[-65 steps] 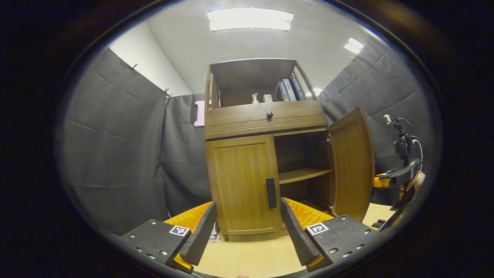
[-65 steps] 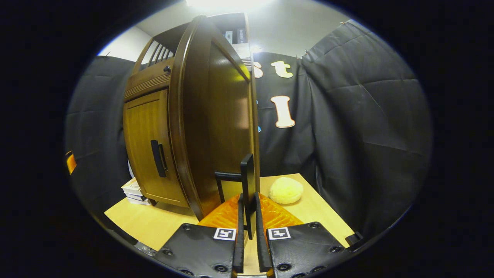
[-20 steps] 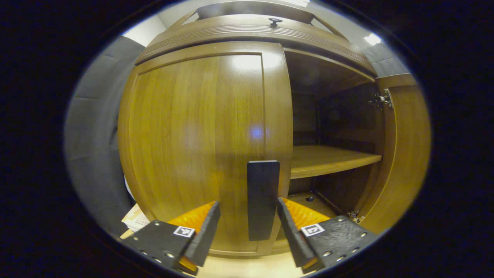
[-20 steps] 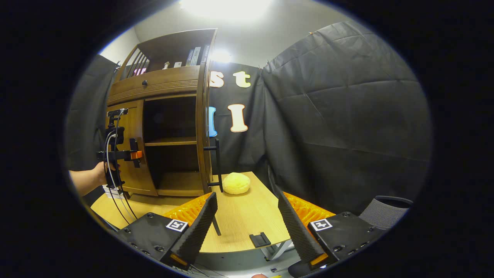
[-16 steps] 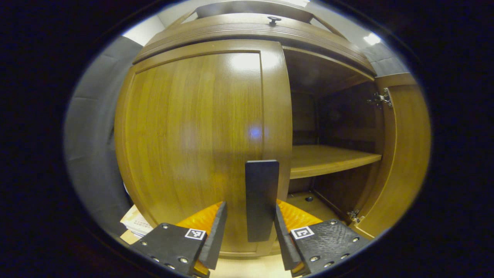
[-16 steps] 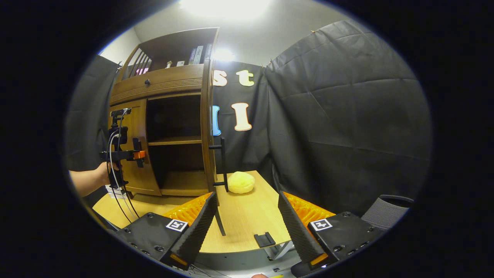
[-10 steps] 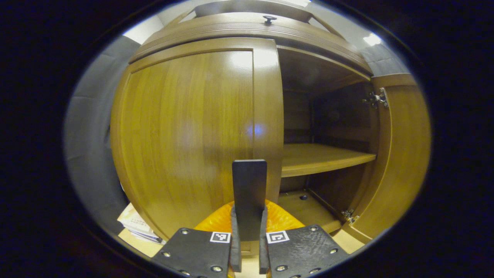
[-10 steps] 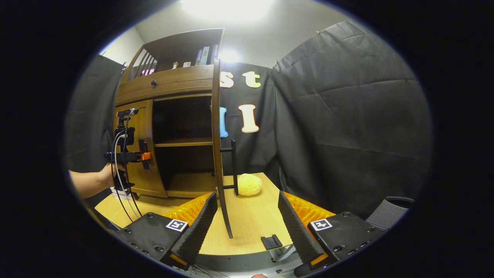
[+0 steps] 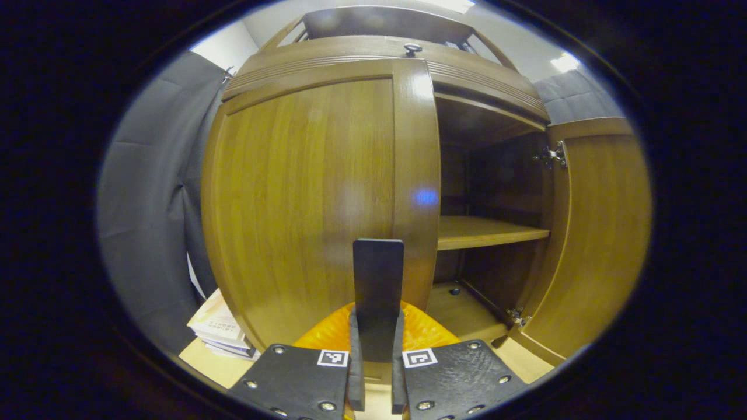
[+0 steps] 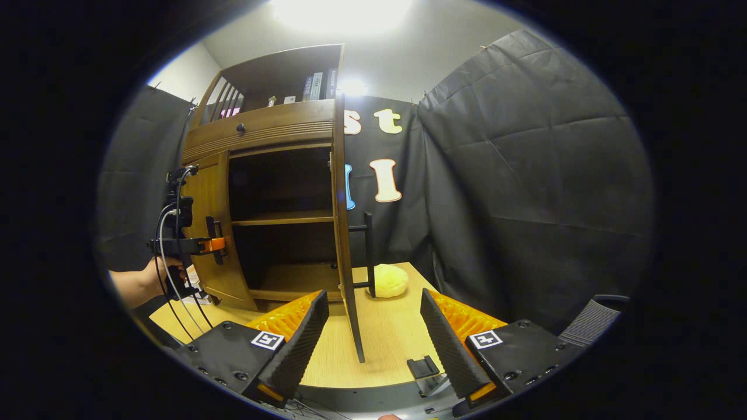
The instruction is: Open the right door of the double-door shoe cabinet with the right hand, and open the left door with the left hand.
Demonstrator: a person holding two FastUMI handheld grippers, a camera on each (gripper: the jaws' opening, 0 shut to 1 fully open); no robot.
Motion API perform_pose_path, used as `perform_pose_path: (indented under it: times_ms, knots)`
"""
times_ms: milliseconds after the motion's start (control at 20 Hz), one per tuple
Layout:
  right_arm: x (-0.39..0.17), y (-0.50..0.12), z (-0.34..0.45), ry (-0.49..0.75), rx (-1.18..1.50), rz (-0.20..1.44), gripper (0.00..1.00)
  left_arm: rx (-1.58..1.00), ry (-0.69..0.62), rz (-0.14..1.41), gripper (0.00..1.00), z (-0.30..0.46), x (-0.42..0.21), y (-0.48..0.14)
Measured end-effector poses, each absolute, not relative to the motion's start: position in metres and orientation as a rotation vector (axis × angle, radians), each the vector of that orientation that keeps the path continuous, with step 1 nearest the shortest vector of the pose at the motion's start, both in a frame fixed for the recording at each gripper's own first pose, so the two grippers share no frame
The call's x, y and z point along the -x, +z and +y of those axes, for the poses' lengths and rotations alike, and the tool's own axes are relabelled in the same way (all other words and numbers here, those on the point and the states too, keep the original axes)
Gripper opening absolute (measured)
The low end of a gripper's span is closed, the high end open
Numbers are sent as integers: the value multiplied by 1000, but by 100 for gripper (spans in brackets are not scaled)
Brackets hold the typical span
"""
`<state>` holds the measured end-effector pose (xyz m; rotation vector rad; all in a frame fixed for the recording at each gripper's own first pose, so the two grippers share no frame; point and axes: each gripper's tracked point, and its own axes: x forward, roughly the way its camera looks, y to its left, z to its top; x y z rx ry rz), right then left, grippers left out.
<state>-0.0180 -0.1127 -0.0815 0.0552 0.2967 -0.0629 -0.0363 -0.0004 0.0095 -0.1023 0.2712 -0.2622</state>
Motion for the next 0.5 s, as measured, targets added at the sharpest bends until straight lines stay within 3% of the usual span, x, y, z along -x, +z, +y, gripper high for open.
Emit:
perform_pose_path:
  times_ms: [50,200,500]
  knots:
    - [16,-81,-109,-54,-58,296,99,105,-262,271,17,1,36,12]
    - [13,-84,-96,-24,-63,294,96,109,-262,272,22,3,36,19]
    - [3,-84,-73,36,-66,288,99,115,-249,279,19,3,31,18]
